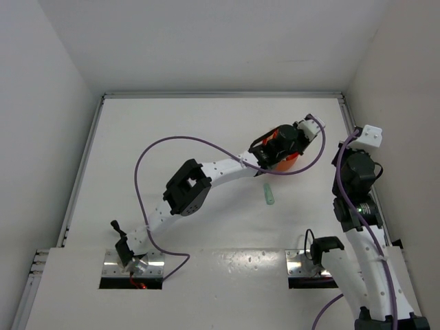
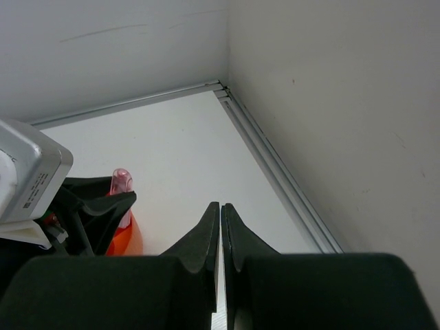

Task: Sort the stationery into containers
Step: Place the stationery in the drawer.

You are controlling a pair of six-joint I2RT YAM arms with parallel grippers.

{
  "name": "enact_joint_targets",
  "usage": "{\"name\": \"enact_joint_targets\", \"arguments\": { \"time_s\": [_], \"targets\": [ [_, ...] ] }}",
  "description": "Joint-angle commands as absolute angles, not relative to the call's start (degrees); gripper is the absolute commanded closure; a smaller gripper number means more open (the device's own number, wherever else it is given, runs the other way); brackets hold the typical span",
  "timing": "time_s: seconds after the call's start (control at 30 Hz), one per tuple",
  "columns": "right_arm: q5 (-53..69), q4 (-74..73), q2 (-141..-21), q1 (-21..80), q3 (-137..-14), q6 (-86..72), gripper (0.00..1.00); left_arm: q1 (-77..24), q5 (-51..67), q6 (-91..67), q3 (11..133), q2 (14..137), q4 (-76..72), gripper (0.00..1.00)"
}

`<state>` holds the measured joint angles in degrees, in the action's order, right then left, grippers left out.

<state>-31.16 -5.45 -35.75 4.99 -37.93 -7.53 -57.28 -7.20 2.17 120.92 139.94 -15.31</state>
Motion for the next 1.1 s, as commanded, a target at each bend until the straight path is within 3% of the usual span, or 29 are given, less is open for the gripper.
{"name": "enact_joint_targets", "arguments": {
  "time_s": [0.0, 0.87, 0.97, 1.0, 1.07],
  "targets": [
    [-32.3, -2.7, -36.0, 4.7, -37.8, -7.7, 0.98, -57.8, -5.2, 1.2, 122.4, 140.0, -18.4, 1.00],
    [-32.8, -2.7, -35.0, 4.7, -37.3, -7.2, 0.98, -57.8, -13.0, 4.0, 118.2, 140.6, -16.2, 1.00],
    [-33.3, -2.7, -35.0, 4.7, -37.3, -7.2, 0.98, -57.8, -14.2, 4.0, 118.2, 140.6, -16.2, 0.90],
    [-33.3, -2.2, -35.0, 4.7, -37.3, -7.2, 0.98, -57.8, -14.2, 4.0, 118.2, 140.6, -16.2, 0.78],
    [-33.3, -2.2, -35.0, 4.7, -37.3, -7.2, 0.98, -57.8, -14.9, 4.0, 118.2, 140.6, -16.2, 0.72]
  ]
}}
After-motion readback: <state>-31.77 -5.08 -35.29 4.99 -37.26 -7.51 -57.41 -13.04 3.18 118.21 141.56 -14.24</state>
